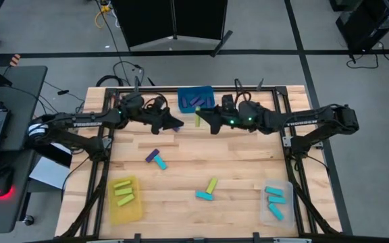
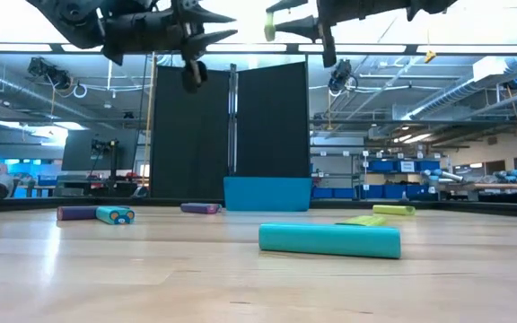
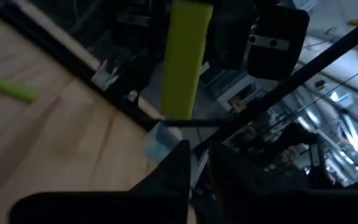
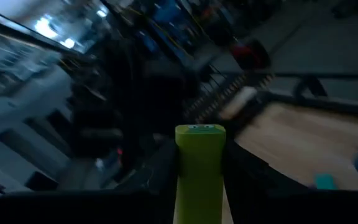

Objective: Sort blocks
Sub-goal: Put the yellow green block into the yellow bin

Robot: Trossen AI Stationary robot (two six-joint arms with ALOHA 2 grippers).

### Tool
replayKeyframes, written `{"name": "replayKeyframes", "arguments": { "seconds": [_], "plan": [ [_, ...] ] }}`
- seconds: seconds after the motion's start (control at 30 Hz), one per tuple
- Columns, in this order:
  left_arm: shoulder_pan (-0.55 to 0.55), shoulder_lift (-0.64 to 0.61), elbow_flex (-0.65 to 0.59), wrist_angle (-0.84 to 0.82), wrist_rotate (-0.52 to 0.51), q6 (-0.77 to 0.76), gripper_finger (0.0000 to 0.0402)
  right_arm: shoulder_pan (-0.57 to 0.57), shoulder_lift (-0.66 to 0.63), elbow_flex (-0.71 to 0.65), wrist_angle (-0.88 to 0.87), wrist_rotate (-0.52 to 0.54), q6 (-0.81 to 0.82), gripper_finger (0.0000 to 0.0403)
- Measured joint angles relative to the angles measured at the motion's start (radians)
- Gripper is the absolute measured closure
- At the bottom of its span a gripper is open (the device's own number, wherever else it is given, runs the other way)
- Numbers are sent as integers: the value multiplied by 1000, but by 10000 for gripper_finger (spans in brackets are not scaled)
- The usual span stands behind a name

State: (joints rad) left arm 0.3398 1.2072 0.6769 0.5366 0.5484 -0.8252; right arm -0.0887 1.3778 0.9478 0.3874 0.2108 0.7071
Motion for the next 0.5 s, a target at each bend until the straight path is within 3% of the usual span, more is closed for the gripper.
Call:
{"name": "replayKeyframes", "arguments": {
  "seconds": [0.3,0.5],
  "plan": [
    [-33,76,4,125,-108,-59,232,-7,2,0,47,-59,-27,295],
    [-35,124,88,126,-108,4,205,-7,3,0,62,-76,-30,295]
  ]
}}
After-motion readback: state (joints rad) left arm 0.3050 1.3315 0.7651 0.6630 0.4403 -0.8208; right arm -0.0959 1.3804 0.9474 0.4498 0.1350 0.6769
